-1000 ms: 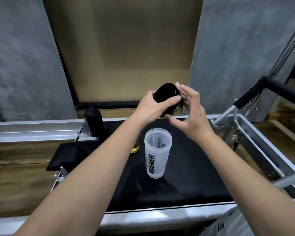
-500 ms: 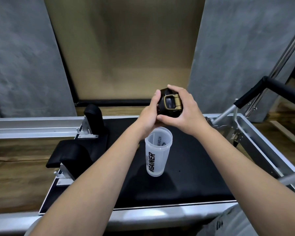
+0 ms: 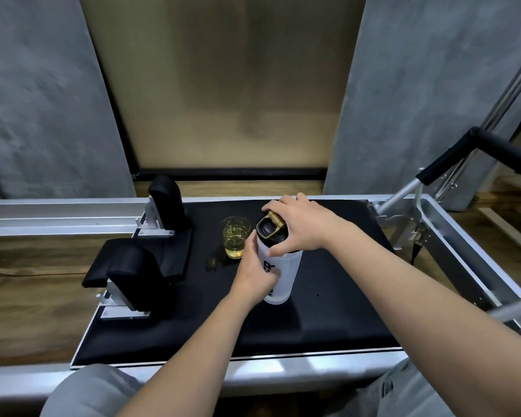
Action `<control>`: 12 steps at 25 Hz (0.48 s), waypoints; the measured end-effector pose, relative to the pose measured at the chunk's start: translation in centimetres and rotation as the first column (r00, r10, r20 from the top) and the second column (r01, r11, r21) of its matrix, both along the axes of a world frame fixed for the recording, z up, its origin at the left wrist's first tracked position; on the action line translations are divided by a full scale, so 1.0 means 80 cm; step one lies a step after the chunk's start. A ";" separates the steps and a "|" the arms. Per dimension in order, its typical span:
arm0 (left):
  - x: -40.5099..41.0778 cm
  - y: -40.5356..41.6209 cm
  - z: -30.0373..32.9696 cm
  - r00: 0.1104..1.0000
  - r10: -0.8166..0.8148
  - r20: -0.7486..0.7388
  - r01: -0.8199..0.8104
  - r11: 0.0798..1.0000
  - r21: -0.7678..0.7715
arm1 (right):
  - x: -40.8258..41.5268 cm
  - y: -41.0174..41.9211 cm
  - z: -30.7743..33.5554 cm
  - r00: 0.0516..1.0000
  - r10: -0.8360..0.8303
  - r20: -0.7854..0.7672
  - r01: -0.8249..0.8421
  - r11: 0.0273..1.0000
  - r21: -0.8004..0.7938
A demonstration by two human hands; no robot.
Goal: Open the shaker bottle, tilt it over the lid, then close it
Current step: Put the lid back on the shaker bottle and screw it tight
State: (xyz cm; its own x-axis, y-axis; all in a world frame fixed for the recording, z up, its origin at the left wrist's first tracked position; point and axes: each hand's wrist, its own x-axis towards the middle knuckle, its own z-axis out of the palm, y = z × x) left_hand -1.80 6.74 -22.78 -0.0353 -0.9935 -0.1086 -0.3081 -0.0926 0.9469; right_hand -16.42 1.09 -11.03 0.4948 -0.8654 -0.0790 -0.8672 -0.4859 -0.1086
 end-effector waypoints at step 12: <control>-0.031 -0.010 0.006 0.940 0.133 -0.313 -0.091 0.985 0.146 | 0.027 0.001 -0.012 0.986 -0.106 -0.130 0.110 0.994 0.025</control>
